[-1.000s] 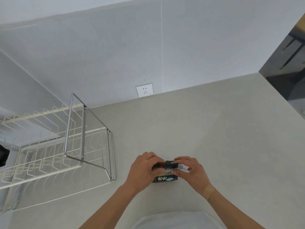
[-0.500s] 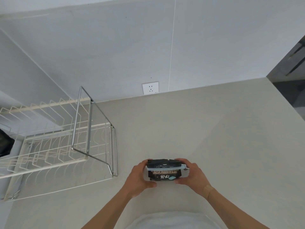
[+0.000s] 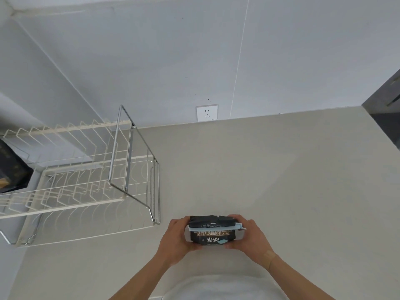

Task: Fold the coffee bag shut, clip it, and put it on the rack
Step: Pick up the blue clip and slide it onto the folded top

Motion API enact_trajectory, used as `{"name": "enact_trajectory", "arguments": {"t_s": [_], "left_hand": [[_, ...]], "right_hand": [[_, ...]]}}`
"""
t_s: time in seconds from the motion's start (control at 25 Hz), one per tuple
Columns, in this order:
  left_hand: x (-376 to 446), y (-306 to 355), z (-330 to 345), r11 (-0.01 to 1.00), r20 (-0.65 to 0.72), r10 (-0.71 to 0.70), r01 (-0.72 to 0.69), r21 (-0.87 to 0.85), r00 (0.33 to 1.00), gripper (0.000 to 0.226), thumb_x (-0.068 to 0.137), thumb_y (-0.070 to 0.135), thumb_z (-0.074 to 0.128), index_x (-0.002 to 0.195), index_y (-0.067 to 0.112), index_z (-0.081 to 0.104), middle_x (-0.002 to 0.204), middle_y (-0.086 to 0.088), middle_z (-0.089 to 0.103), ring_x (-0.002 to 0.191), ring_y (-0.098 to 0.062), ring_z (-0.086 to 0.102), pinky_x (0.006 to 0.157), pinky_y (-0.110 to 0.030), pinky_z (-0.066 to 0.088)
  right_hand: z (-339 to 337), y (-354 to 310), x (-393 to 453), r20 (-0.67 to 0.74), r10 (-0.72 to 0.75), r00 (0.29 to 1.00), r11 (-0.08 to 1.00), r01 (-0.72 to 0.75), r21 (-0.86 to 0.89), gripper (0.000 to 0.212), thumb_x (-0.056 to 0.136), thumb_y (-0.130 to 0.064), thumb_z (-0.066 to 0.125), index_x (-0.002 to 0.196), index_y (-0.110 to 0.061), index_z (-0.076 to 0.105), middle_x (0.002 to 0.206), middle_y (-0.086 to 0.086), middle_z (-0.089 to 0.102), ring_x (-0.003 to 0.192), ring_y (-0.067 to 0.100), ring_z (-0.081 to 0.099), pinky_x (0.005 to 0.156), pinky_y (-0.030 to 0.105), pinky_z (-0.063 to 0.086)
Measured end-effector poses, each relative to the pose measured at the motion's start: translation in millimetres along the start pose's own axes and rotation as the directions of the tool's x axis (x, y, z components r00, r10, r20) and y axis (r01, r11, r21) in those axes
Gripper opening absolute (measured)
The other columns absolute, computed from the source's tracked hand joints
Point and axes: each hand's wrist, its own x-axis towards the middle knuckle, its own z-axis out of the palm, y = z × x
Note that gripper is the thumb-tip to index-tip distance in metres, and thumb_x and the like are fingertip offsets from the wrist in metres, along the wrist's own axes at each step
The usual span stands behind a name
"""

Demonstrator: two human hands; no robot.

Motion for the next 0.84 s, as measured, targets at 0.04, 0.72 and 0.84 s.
{"name": "enact_trajectory", "arguments": {"t_s": [0.04,0.72,0.84], "left_hand": [[-4,-4,0,1.0,-0.007,-0.006,0.006,0.004,1.0,0.074,0.049,0.045,0.08,0.103,0.072,0.038,0.103,0.034,0.049,0.112,0.0,0.042,0.084,-0.021,0.04],[-7,3,-9,0.992,-0.032,-0.007,0.011,0.126,0.999,0.075,0.051,0.046,0.081,0.12,0.043,0.052,0.107,0.027,0.048,0.12,-0.013,0.033,0.092,-0.032,0.016],[-11,18,-24,0.999,-0.026,0.014,-0.013,0.037,1.0,0.073,0.054,0.041,0.083,0.12,0.043,0.052,0.11,0.022,0.053,0.119,-0.011,0.034,0.098,-0.034,0.023]], "right_hand": [[4,0,-2,0.012,-0.007,1.0,1.0,0.007,-0.01,0.072,0.053,-0.036,0.085,0.107,-0.064,0.046,0.103,-0.019,0.061,0.101,-0.002,0.047,0.074,0.017,0.04],[4,-7,-6,0.022,-0.037,0.999,0.997,0.038,-0.06,0.071,0.056,-0.034,0.086,0.094,-0.072,0.04,0.098,-0.018,0.054,0.099,0.006,0.047,0.068,0.013,0.035],[-11,-19,-11,0.0,-0.066,0.998,0.997,0.066,-0.034,0.07,0.052,-0.039,0.085,0.093,-0.077,0.043,0.099,-0.017,0.053,0.096,-0.005,0.049,0.069,0.014,0.036]]}}
